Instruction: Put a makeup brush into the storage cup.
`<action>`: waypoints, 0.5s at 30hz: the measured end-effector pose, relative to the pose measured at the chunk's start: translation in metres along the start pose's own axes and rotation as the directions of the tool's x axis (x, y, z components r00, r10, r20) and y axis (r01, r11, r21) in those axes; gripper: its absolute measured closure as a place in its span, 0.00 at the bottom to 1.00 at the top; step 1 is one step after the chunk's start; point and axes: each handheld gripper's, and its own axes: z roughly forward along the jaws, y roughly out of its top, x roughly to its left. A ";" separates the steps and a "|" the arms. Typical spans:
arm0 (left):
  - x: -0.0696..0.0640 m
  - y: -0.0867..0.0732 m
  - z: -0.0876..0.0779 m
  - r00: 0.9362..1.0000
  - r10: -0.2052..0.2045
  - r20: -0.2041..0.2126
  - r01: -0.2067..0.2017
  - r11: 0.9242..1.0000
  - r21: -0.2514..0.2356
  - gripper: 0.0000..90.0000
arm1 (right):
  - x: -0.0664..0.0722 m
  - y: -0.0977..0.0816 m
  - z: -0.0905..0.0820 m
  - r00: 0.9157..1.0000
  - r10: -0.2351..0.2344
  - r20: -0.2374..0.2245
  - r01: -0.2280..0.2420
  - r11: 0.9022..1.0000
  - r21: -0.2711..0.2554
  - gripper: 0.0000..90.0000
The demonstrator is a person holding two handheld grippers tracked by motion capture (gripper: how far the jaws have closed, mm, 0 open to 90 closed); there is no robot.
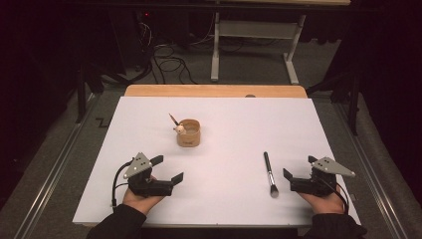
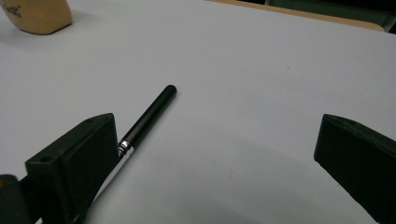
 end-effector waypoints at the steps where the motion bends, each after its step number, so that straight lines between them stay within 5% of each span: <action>1: 0.000 0.000 0.000 1.000 0.001 -0.001 -0.001 1.000 0.004 0.05 | -0.001 0.000 0.000 1.000 0.007 0.008 -0.007 1.000 0.003 0.01; 6: -0.002 -0.001 -0.002 1.000 0.014 -0.004 -0.014 1.000 0.002 0.05 | -0.001 0.001 -0.003 0.999 0.033 0.008 -0.033 0.999 -0.002 0.02; 15: -0.002 0.000 -0.001 1.000 0.010 0.001 -0.010 1.000 -0.004 0.05 | 0.007 0.000 -0.005 1.000 -0.009 0.026 0.007 0.998 0.057 0.03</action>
